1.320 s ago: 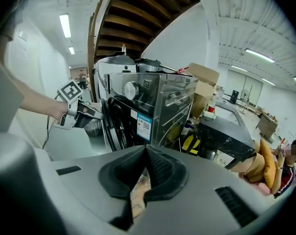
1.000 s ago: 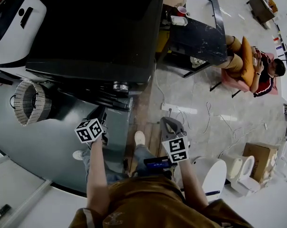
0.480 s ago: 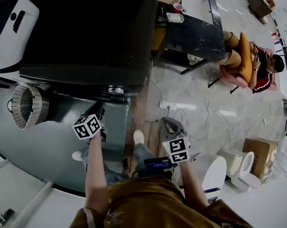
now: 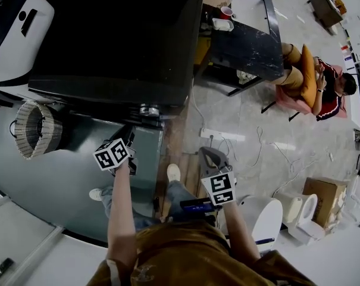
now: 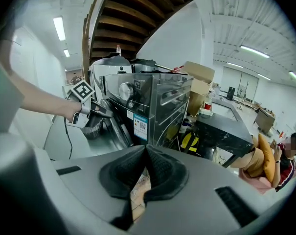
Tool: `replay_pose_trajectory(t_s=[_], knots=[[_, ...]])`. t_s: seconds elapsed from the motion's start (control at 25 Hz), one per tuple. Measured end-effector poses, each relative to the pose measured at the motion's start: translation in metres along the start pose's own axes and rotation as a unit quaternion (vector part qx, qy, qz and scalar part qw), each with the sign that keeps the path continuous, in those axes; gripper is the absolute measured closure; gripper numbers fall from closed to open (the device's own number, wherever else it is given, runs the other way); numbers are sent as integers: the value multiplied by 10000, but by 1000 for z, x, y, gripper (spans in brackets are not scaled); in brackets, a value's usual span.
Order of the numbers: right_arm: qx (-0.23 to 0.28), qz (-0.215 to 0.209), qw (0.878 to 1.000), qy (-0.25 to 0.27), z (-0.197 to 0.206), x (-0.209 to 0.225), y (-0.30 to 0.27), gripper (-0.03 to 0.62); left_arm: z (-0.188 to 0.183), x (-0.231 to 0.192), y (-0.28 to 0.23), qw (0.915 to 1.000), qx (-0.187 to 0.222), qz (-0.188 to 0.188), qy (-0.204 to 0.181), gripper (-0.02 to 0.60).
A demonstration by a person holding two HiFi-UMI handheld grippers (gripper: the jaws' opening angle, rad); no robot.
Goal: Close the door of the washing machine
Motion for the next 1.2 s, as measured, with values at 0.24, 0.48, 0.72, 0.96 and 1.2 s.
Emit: replay_pose_trajectory(t_s=[0.24,0.48,0.72,0.96,1.2], knots=[[374,-40,9991,-174,-12,-5,14,581,0,-1,1,9997,225,-107,-4,472],[573,-84,9981,-230,-8,-4,27,582,1,8,7,9997,258,-55,-4,457],[855,-210,9961,-63,-32,-11,26,581,-5,20,25,9974,517,-78,-499,448],[1240,-477,9910,-145,-56,-37,26,582,-8,37,76,9881,953,-110,-1204,505],[1482,-579,9870,229,-90,-66,21,582,-23,42,143,9736,1580,-259,-1627,548]])
Point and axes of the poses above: the fingertips, and each gripper's own axes: y backward along the fingers, x to its right, z out of its underside, the point moved 6 cm from there along y, backward along the fingers, and after that the axes turned 10 degrees about -z, right-handed, at the moved point
